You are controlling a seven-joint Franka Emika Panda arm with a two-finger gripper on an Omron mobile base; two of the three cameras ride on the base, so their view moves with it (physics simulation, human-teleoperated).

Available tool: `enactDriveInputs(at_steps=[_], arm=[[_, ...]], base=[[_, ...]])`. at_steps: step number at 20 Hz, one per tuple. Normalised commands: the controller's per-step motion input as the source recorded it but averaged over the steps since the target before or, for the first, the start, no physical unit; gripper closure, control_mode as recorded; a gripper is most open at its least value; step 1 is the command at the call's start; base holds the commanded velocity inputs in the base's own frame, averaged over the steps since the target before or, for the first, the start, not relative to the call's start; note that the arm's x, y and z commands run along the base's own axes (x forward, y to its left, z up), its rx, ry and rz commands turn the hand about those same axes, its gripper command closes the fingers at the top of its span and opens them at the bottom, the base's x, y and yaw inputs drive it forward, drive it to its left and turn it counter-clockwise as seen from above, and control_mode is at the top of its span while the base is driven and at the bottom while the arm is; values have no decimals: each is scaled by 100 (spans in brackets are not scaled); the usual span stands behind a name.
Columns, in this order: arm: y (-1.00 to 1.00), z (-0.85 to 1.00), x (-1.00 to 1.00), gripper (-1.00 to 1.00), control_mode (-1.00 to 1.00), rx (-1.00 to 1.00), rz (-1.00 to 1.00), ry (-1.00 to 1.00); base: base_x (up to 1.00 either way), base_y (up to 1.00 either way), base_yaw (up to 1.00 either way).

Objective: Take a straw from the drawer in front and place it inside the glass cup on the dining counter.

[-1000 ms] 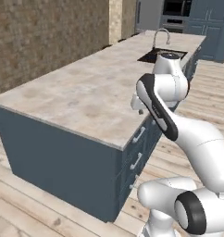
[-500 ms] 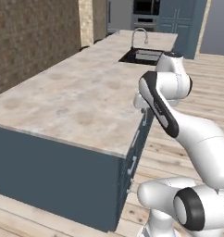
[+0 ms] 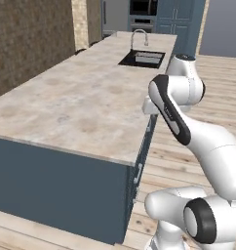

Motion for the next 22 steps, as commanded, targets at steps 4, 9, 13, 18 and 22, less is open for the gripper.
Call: enactDriveInputs(at_steps=[4,9,13,18,22], arm=[[0,-43,-98,-100,-100,25,-17,0],[-57,-42,-89,-100,-100,43,-12,-3],[-100,-73,-39,-100,-100,57,-2,-2],[-100,-91,44,-100,-100,57,0,1],[-86,-76,92,-100,-100,48,0,6]], base=[[0,0,0],[0,0,0],[0,0,0],[0,0,0],[0,0,0]])
